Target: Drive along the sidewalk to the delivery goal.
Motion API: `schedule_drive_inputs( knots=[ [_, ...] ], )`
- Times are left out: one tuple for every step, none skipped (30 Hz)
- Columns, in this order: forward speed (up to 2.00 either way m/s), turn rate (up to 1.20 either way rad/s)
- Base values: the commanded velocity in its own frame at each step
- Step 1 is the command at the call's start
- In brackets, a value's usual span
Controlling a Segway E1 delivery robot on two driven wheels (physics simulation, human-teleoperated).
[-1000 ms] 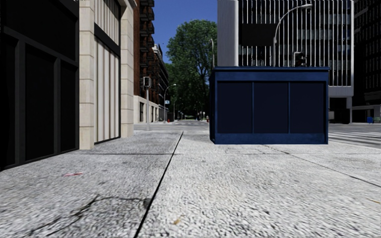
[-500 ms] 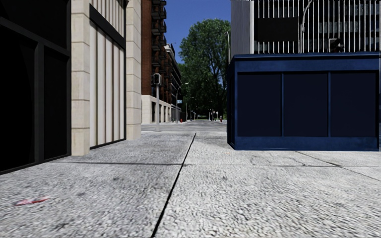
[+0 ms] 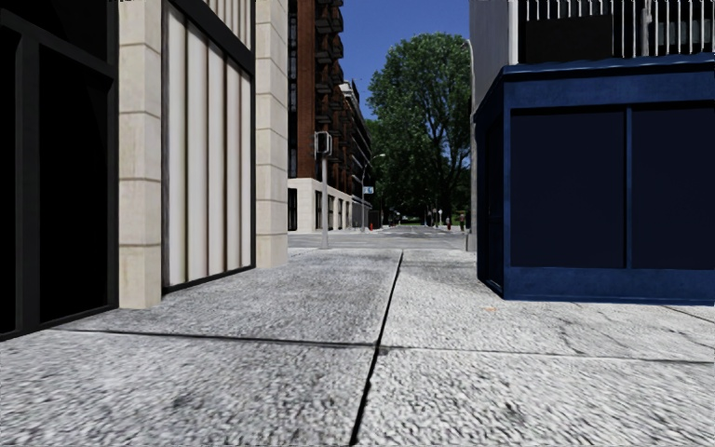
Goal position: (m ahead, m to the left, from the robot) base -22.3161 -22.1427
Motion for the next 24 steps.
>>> schedule_drive_inputs(
  knots=[
    [2.0, 0.0],
    [2.0, 0.0],
    [2.0, 0.0],
    [2.0, 0.0],
    [2.0, 0.0],
    [2.0, 0.0],
    [2.0, 0.0],
    [2.0, 0.0],
    [2.0, 0.0],
    [2.0, 0.0],
    [2.0, 0.0],
    [2.0, 0.0],
    [2.0, 0.0],
    [2.0, 0.0],
    [2.0, 0.0],
    [2.0, 0.0],
    [2.0, 0.0],
    [2.0, 0.0],
    [2.0, 0.0],
    [2.0, 0.0],
    [2.0, 0.0],
    [2.0, 0.0],
    [2.0, 0.0],
    [2.0, 0.0]
  ],
)
